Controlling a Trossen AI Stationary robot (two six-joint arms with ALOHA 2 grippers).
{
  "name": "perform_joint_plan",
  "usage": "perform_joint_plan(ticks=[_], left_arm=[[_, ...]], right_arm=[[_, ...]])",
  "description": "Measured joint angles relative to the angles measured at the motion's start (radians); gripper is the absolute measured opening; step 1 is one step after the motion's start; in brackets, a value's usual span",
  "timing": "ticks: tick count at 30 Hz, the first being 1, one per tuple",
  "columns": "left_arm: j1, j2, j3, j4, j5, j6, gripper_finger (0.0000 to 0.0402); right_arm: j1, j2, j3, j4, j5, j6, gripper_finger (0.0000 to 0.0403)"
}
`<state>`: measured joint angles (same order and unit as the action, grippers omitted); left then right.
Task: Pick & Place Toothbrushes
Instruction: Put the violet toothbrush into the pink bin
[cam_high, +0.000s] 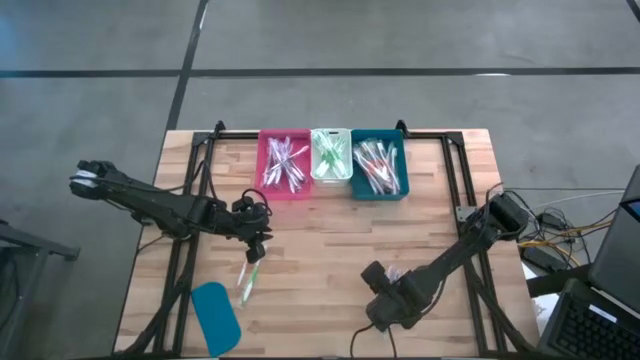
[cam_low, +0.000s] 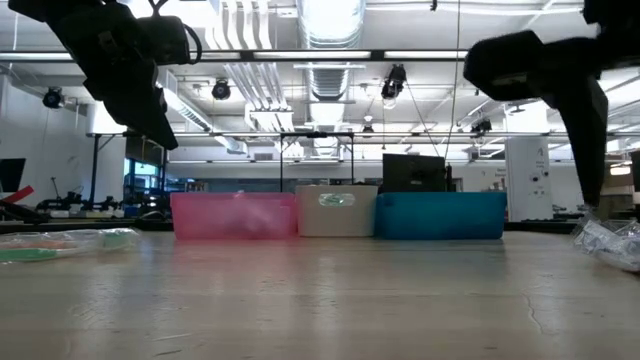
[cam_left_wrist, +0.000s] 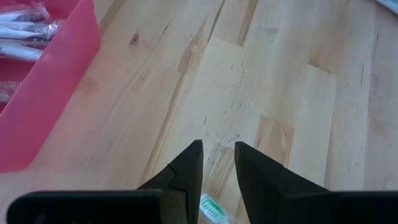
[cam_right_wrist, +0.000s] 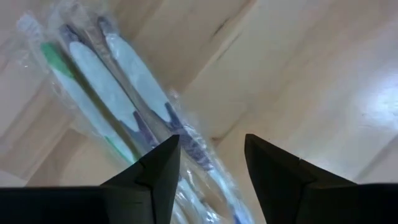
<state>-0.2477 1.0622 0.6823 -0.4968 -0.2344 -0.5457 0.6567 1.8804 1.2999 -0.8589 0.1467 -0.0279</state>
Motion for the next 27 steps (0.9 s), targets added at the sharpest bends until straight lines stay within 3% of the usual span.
perform_joint_plan(ticks=[7, 14, 21, 27], left_arm=[[0.0, 0.0, 0.0, 0.002, 0.0, 0.0, 0.0097], [0.0, 0.0, 0.0, 0.003, 0.0, 0.0, 0.0097], [0.0, 0.0, 0.0, 0.004, 0.0, 0.0, 0.0097], [0.0, 0.0, 0.0, 0.003, 0.0, 0.0, 0.0097]], right_arm=[[0.005, 0.057, -0.001, 0.001, -0.014, 0.006, 0.0179], [0.005, 0.125, 0.003, 0.0, -0.024, -0.043, 0.0156], [-0.007, 0.117, 0.001, 0.01, -0.021, -0.113, 0.011], [-0.018, 0.116, 0.002, 0.023, -0.014, -0.128, 0.0046]])
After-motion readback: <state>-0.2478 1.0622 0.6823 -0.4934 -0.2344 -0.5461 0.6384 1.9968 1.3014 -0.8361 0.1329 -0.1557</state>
